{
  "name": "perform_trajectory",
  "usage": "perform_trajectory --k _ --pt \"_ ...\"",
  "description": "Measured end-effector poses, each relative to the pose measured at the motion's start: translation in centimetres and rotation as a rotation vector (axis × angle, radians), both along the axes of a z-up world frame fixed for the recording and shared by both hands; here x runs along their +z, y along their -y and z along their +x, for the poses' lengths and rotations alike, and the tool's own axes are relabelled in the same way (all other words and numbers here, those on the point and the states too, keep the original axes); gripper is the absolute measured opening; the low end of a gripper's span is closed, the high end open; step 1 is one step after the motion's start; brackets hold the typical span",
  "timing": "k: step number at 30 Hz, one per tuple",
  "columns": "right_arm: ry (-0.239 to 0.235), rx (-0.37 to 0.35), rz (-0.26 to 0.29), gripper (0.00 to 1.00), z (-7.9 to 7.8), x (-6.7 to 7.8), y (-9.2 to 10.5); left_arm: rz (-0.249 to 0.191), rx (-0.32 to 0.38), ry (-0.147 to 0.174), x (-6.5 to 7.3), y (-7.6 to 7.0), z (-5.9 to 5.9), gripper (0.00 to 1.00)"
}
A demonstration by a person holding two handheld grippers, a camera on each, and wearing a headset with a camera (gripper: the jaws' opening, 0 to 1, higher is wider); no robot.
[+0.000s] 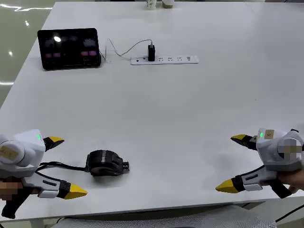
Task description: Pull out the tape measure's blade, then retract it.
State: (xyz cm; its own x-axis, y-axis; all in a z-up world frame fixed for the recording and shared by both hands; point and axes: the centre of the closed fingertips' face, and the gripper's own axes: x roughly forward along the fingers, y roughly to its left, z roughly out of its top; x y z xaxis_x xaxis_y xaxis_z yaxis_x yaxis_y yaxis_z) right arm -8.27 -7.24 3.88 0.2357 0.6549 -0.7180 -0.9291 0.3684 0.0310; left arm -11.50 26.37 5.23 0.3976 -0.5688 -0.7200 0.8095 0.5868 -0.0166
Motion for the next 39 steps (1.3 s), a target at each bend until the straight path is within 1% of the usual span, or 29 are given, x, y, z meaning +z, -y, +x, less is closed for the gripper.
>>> perform_trajectory --k 4,8,11,14,20,22,25,28,31,34,35,36,39 --pt "-0.008 0.027 -0.001 0.99 0.2 -0.1 -0.7 0.013 -0.039 0.002 0.0 0.6 0.4 0.99" --pt "-0.011 0.039 -0.001 0.99 0.7 -0.1 -1.5 0.015 -0.063 0.001 0.0 1.0 0.7 0.98" --pt "-0.001 0.051 0.009 0.99 1.1 0.1 -2.3 0.022 -0.084 -0.002 -0.1 1.3 0.7 0.97" --pt "0.006 0.073 0.02 0.99 1.1 0.4 -3.4 0.032 -0.106 0.004 0.0 1.6 0.8 0.96" --pt "0.013 0.099 0.028 0.99 1.2 0.3 -4.8 0.042 -0.154 0.01 0.2 2.3 1.3 0.94" --pt "0.011 0.104 0.029 0.99 1.3 0.1 -5.2 0.045 -0.17 0.007 0.2 2.6 1.4 0.93" --pt "0.008 0.122 0.027 0.99 1.3 -0.1 -6.0 0.059 -0.197 0.01 0.1 2.9 1.5 0.92" --pt "0.015 0.147 0.034 0.99 1.3 0.2 -7.2 0.066 -0.214 0.007 -0.1 3.3 1.7 0.91" --pt "0.018 0.173 0.045 0.99 1.3 0.5 -8.6 0.073 -0.228 -0.002 -0.4 3.7 1.8 0.9" --pt "0.015 0.199 0.048 0.99 1.2 0.6 -10.0 0.087 -0.244 -0.012 -0.7 3.9 1.7 0.88" --pt "0.021 0.218 0.054 0.99 1.1 0.7 -10.6 0.097 -0.25 -0.016 -0.8 3.9 1.7 0.87" --pt "0.024 0.227 0.061 0.99 1.1 0.8 -11.1 0.096 -0.254 -0.016 -0.8 4.1 1.6 0.86" --pt "0.013 0.245 0.074 0.99 0.9 0.7 -12.8 0.094 -0.272 -0.017 -0.6 4.5 1.6 0.81"
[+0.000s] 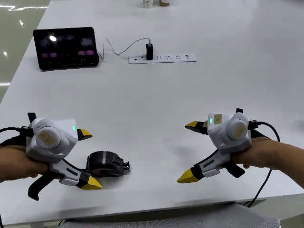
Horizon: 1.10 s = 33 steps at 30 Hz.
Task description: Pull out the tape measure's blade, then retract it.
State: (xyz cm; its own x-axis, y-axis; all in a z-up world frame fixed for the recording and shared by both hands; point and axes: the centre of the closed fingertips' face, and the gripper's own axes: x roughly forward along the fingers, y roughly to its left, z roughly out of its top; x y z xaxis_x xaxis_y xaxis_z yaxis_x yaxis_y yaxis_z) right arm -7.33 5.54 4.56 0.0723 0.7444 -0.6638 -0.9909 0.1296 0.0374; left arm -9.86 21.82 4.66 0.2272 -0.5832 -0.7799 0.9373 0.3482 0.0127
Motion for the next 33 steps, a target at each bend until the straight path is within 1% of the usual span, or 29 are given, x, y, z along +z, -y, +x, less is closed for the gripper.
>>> perform_trajectory --k 2,4,5,7,8,9,11,16,17,18,19,22,25,27,28,30,31,32,33 --pt "0.001 0.013 0.007 0.99 -0.2 -0.1 -0.8 0.007 -0.014 -0.003 -0.1 0.2 0.0 0.8" --pt "0.005 0.037 0.013 0.99 -0.5 -0.2 -1.7 0.029 -0.031 -0.019 -0.5 0.2 -0.2 0.76" --pt "0.002 0.045 0.016 0.99 -0.6 -0.4 -2.1 0.036 -0.038 -0.022 -0.6 0.4 -0.1 0.74" --pt "-0.009 0.048 0.02 0.99 -0.7 -0.6 -2.7 0.035 -0.043 -0.027 -0.7 0.6 -0.1 0.74" --pt "-0.015 0.052 0.022 0.99 -0.9 -0.7 -3.0 0.038 -0.044 -0.035 -0.8 0.8 -0.1 0.73" --pt "-0.018 0.054 0.025 0.99 -1.0 -0.8 -3.3 0.045 -0.047 -0.036 -0.9 0.8 0.0 0.72" --pt "-0.034 0.053 0.032 0.99 -1.1 -0.9 -3.9 0.046 -0.048 -0.037 -1.0 1.1 0.1 0.71" --pt "-0.04 0.066 0.03 0.99 -1.3 -1.2 -5.2 0.057 -0.057 -0.054 -1.8 1.6 -0.1 0.68" --pt "-0.044 0.066 0.03 0.99 -1.3 -1.2 -5.4 0.062 -0.081 -0.052 -2.0 1.7 -0.2 0.65" --pt "-0.063 0.055 0.037 0.99 -1.3 -1.3 -5.8 0.08 -0.092 -0.047 -2.3 1.6 -0.2 0.62" --pt "-0.07 0.054 0.039 0.99 -1.2 -1.3 -6.2 0.09 -0.093 -0.045 -2.4 1.5 -0.2 0.6" --pt "-0.057 0.07 0.041 0.99 -1.3 -1.4 -7.1 0.087 -0.091 -0.047 -2.4 1.8 -0.1 0.57" --pt "-0.053 0.09 0.038 0.99 -1.6 -1.6 -7.9 0.111 -0.109 -0.032 -2.7 1.8 0.0 0.52" --pt "-0.065 0.093 0.036 0.99 -1.7 -1.7 -8.1 0.135 -0.11 -0.022 -2.7 1.7 0.2 0.48" --pt "-0.055 0.103 0.026 0.99 -1.8 -1.9 -8.2 0.133 -0.11 -0.025 -2.7 1.7 0.2 0.48" --pt "-0.056 0.109 0.018 0.99 -2.0 -2.1 -8.3 0.128 -0.11 -0.026 -2.7 1.9 0.2 0.47" --pt "-0.059 0.112 0.012 0.99 -2.1 -2.3 -8.4 0.138 -0.112 -0.011 -2.7 1.8 0.4 0.45" --pt "-0.056 0.118 0.008 0.99 -2.2 -2.4 -8.4 0.152 -0.127 0.005 -2.8 1.8 0.6 0.39" --pt "-0.051 0.124 0.004 0.99 -2.2 -2.6 -8.5 0.162 -0.155 -0.01 -3.0 1.8 0.2 0.33"
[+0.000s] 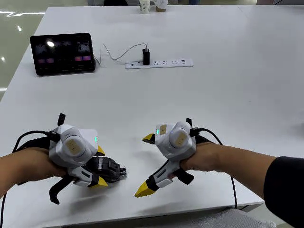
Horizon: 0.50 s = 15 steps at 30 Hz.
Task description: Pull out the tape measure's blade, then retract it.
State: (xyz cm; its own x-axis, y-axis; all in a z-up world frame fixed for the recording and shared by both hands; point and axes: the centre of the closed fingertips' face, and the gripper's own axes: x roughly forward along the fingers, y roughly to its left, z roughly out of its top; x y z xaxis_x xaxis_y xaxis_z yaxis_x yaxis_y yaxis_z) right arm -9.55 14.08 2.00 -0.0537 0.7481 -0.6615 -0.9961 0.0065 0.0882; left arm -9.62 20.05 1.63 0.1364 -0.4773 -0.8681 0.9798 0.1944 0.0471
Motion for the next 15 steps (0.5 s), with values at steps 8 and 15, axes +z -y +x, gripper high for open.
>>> perform_trajectory --k 8,15 --pt "0.003 -0.009 -0.015 0.84 0.2 -0.5 -0.7 0.034 0.013 0.001 -0.3 -0.1 0.1 0.32" --pt "0.031 0.041 -0.038 0.66 -0.1 -1.3 -1.6 0.032 0.012 0.001 -0.4 -0.1 0.1 0.32"
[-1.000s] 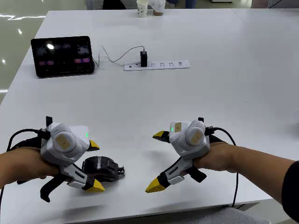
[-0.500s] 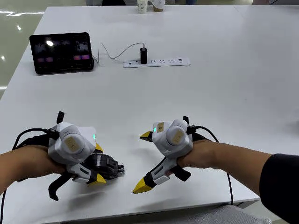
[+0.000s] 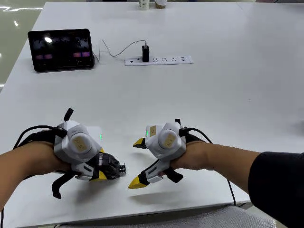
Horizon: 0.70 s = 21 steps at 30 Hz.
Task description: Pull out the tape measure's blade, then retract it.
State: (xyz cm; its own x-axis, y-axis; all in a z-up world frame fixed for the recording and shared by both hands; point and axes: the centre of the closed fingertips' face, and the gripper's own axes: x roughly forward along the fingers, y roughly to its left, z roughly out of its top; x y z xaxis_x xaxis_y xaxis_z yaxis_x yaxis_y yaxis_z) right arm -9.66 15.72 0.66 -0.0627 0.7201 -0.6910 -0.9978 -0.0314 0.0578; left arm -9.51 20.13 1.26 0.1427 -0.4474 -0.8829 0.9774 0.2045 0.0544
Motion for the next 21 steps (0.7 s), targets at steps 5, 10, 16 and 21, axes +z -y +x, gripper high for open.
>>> perform_trajectory --k 5,10,16,21 --pt "0.018 0.025 -0.017 0.53 -0.1 -0.6 -0.8 0.003 0.007 0.02 -0.1 -0.1 0.0 0.32" --pt "0.063 0.079 -0.065 0.4 -0.3 -1.3 -1.0 -0.004 0.022 0.039 -0.1 -0.1 -0.1 0.32" --pt "0.056 0.084 -0.074 0.3 -0.3 -1.6 -1.4 -0.025 0.027 0.042 0.0 0.0 0.0 0.32" --pt "0.065 0.101 -0.118 0.18 -0.5 -2.3 -1.2 -0.018 0.019 0.045 0.0 0.1 0.0 0.32"
